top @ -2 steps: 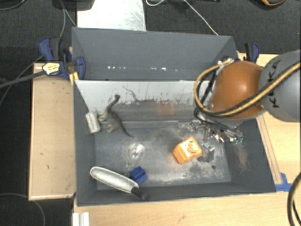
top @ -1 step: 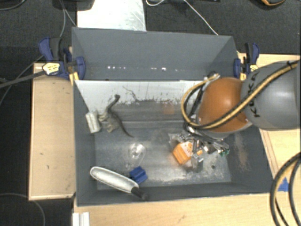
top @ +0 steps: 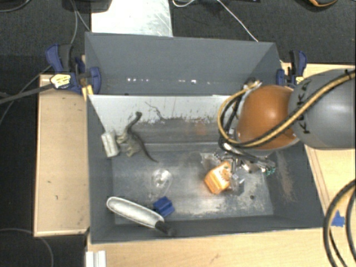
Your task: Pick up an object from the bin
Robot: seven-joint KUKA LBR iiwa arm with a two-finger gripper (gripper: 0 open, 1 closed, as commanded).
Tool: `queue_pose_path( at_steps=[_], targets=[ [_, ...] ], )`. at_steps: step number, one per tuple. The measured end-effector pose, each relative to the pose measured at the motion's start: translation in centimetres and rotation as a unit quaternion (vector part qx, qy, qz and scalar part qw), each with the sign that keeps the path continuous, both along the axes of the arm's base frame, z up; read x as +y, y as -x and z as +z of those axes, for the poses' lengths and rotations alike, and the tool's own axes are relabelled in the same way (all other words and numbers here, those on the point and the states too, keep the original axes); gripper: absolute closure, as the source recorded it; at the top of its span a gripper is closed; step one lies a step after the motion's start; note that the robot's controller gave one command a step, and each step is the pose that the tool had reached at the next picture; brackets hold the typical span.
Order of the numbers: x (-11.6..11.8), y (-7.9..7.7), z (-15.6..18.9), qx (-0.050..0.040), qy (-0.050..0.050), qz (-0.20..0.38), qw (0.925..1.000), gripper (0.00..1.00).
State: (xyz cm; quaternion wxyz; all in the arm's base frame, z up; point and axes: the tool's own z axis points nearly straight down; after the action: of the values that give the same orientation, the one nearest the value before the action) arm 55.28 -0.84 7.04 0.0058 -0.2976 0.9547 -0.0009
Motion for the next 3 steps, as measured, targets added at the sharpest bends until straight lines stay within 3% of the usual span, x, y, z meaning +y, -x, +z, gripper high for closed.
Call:
queue_pose_path(
  at_steps=[1,3],
  targets=[
    [0.86,1.56,-0.22,0.0094,-0.002,-0.053,0.9985,1.00],
    [0.86,1.70,0.35,0.0115,-0.002,-0.053,0.9985,1.00]
  ],
)
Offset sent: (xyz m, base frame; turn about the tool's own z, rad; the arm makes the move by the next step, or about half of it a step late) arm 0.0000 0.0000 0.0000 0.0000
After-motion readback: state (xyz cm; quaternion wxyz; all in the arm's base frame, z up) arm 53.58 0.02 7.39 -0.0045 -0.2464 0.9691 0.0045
